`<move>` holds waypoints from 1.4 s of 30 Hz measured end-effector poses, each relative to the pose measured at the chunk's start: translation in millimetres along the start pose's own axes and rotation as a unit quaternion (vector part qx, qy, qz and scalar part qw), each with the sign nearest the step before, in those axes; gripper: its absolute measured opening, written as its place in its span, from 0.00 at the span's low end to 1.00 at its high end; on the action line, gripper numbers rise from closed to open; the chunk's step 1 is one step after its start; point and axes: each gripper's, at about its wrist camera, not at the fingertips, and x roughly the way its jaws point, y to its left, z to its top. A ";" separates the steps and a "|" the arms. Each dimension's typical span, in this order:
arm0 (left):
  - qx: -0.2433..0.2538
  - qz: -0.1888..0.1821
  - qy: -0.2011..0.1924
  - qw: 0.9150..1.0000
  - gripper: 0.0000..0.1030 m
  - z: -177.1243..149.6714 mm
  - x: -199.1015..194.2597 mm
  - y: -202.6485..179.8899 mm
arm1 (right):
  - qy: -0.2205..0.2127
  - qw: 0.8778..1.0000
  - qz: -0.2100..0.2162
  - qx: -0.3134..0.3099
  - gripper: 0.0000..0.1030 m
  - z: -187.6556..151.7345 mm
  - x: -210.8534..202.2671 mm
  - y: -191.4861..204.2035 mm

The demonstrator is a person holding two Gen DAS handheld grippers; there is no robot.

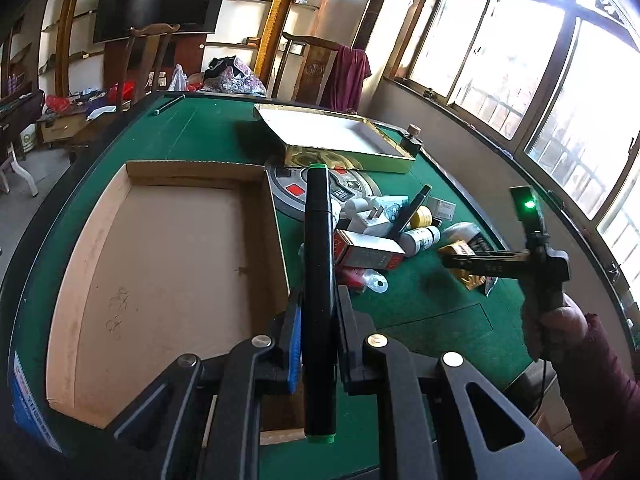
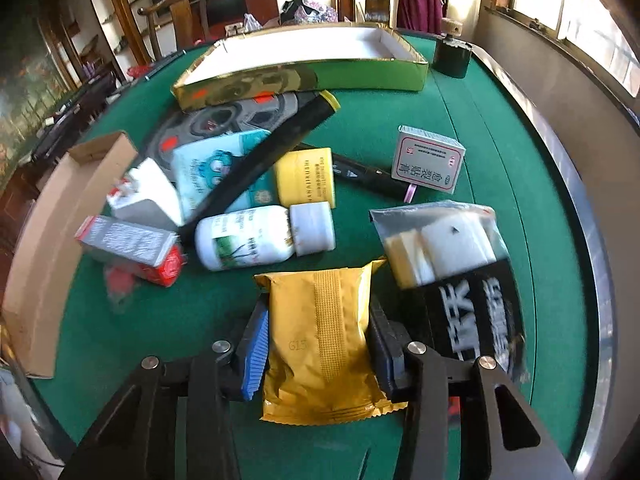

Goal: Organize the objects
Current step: 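Drop black marker in box with left tool while right drops yellow envelope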

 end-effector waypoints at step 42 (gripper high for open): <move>-0.174 0.001 0.083 0.981 0.47 56.5 120.9 134.8 | 0.044 0.992 0.120 0.009 0.56 158.1 113.1 237.4</move>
